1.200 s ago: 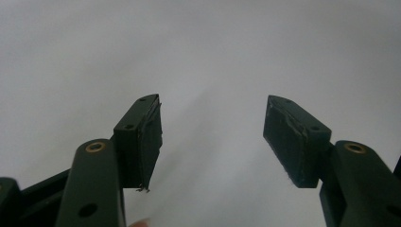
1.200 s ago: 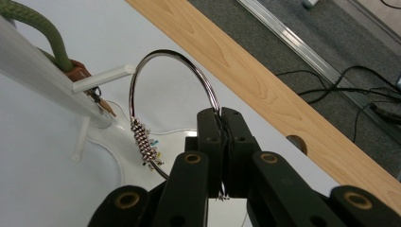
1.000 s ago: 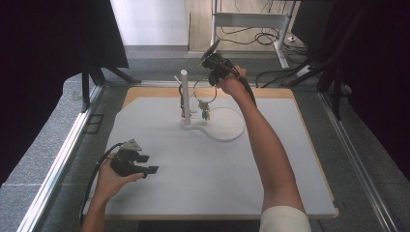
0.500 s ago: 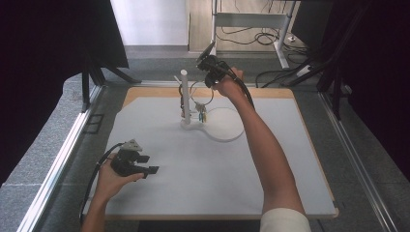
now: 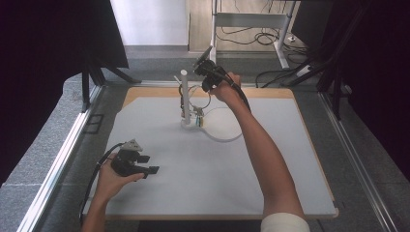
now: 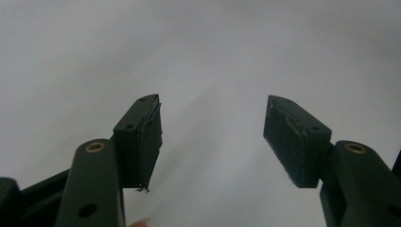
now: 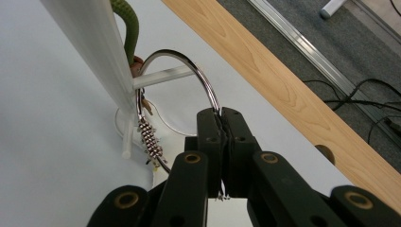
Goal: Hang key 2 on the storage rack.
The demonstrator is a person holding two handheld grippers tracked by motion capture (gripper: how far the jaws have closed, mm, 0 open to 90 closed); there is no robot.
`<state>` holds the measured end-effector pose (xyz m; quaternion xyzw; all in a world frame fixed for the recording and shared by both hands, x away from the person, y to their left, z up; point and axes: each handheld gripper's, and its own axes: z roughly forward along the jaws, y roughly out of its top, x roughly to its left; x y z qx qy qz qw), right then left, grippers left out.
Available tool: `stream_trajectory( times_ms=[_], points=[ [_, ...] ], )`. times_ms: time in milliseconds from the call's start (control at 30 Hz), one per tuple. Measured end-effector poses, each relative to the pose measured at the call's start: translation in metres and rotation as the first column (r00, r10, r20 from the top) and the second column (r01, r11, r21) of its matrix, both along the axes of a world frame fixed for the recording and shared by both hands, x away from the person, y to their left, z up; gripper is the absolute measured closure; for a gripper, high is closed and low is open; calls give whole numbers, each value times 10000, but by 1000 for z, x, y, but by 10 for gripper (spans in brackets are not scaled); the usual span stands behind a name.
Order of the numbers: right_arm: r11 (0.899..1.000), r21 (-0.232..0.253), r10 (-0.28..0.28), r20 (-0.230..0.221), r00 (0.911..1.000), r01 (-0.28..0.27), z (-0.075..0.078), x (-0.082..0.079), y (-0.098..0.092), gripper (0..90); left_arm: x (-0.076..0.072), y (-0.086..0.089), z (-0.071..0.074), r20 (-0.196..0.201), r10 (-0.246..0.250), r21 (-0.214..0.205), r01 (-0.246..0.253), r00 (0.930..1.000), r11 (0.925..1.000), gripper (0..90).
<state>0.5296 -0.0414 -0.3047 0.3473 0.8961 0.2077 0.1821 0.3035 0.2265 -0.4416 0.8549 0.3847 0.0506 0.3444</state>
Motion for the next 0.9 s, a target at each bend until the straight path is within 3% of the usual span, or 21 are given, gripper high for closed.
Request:
stream_trajectory(
  times_ms=[567,900],
  points=[
    [9992,183,347,-229,9991,-343,-19,-10,3,873,0,-3,-2,-53,4,32,-4,10000,10000,383],
    [9956,429,861,-546,9948,-838,-29,-17,7,857,1,-3,-3,-89,-49,119,50,9999,9999,383]
  ],
)
